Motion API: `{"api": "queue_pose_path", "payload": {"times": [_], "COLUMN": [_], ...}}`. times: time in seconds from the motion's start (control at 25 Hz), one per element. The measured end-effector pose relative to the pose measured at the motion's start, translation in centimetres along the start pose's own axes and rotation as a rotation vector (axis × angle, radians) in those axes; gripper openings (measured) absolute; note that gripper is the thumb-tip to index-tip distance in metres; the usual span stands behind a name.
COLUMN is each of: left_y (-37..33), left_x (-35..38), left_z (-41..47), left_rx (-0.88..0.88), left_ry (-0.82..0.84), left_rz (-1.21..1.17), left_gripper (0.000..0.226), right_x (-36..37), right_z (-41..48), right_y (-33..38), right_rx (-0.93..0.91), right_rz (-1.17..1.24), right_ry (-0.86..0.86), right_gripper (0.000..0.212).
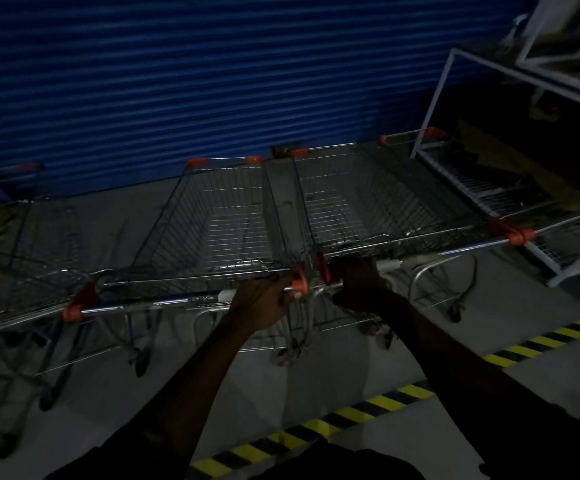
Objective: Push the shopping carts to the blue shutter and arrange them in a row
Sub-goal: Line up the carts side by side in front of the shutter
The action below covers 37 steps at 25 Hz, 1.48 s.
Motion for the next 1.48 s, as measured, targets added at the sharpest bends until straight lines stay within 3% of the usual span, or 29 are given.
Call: {"api": "queue_pose_path", "payload": {"times": [0.16, 0.36, 0.76, 0.96, 1.24, 1.48], "left_y": [-0.6, -0.7, -1.7, -1.6, -1.2, -1.1], "left_x": [0.6, 1.9, 2.0, 1.8, 2.5, 2.1], "left_z": [0.8, 2.1, 2.9, 2.9, 3.2, 3.3], "left_rx": [-0.028, -0.079, -0.041, -0.011, -0.008, 0.022], "left_ry": [0.074, 0.211, 0.156, 0.150, 0.166, 0.178], "left_rz": [0.054, -0.067, -0.118, -0.115, -0.110, -0.137], "left_gripper": [0.055, 0.053, 0.049, 0.057, 0.061, 0.055], "right_x": [0.1, -0.2, 0.8, 0.8, 0.9, 0.3], "right_z": [0.1, -0.4, 0.5, 0.3, 0.1, 0.0], "right_y": [-0.6, -0.4, -1.3, -1.3, -1.3, -0.7], "right_rx": [0.002, -0.017, -0.074, -0.089, -0.141, -0.071], "right_rz": [0.025, 0.013, 0.088, 0.079, 0.113, 0.056], "right_ry": [0.038, 0.023, -0.048, -0.030, -0.137, -0.079], "right_gripper": [0.079, 0.090, 0.087, 0.088, 0.087, 0.084]}}
Point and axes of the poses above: each hand's wrist, its own z-axis towards the middle knuckle, its own x-axis out of the palm, y = z × x, the point moved 5 cm from there along z, towards the middle knuckle, and after that the axes turned 6 degrees about z, right-handed, at the moved point
